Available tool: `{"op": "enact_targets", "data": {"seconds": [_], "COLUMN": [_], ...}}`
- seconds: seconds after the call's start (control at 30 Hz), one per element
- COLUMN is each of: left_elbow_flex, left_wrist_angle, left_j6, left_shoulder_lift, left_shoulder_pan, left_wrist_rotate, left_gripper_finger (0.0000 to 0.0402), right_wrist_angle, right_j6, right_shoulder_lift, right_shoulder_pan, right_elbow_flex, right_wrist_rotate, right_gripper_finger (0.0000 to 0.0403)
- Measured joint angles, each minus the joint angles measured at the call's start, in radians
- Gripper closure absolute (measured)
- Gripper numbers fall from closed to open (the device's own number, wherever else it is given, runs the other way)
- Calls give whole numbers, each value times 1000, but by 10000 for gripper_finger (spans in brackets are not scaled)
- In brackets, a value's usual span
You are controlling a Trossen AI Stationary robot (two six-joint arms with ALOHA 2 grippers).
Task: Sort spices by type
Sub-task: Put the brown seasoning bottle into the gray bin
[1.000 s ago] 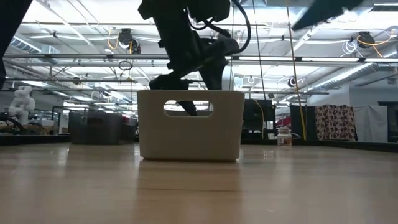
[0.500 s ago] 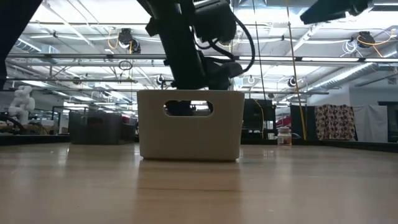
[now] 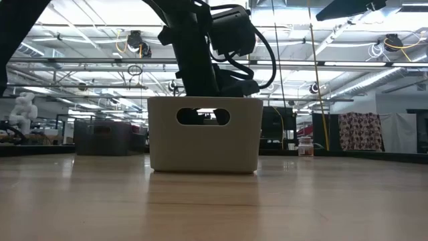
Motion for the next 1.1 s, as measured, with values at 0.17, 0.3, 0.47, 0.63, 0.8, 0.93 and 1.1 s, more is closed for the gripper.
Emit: {"op": "enact_targets", "data": {"seconds": [0.17,0.3,0.47,0.63,0.8,0.93,1.1], "left_elbow_flex": [-1,-3,2,38,91,111,113], "left_wrist_angle": [1,-2,-2,-7,-54,-63,-51], "left_j6": [22,48,68,107,155,222,332], "left_shoulder_lift": [1,4,4,6,-34,-96,-218], "left_shoulder_pan": [-1,0,-1,-9,-15,-22,-29], "left_wrist_rotate": [-15,-13,-10,-8,-10,-11,-14], "left_gripper_finger": [119,160,210,210,197,197,204], "right_wrist_angle": [37,36,36,36,36,32,28], "right_j6": [-44,-44,-38,-30,-18,-14,-46], "right_shoulder_lift": [0,0,0,0,0,0,9], "right_shoulder_pan": [-30,-49,-62,-64,-64,-64,-68], "right_elbow_flex": [0,0,0,0,0,0,0], "right_wrist_rotate": [0,0,0,0,0,-18,-129], "right_gripper_finger": [140,140,140,140,140,140,140]}}
